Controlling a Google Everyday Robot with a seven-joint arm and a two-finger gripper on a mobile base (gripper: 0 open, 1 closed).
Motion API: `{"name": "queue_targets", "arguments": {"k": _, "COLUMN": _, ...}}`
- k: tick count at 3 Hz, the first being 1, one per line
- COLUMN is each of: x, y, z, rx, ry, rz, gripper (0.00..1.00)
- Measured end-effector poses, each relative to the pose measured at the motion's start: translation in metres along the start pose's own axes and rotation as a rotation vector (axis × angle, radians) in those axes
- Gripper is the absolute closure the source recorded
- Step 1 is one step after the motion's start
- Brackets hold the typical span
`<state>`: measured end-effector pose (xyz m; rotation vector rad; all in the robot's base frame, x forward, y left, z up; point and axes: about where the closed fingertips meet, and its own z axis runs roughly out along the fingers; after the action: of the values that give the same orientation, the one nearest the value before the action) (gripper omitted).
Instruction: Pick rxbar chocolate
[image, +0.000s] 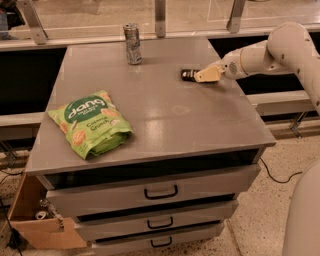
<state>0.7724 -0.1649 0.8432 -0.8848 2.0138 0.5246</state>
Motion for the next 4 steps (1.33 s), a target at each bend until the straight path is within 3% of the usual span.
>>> {"name": "queue_targets", "arguments": {"k": 1, "x": -0.003, "y": 0.011, "z": -0.004, "rx": -0.022, "ry": 0.004, "rz": -0.006, "gripper": 0.85}}
{"name": "queue_targets", "arguments": {"k": 2, "x": -0.005, "y": 0.025, "z": -0.011, "rx": -0.056, "ry": 0.008, "rz": -0.002, "gripper": 1.0}}
{"name": "queue_targets", "arguments": {"k": 4, "x": -0.034, "y": 0.052, "z": -0.045, "rx": -0.112, "ry": -0.065, "rz": -0.03, "gripper": 1.0}}
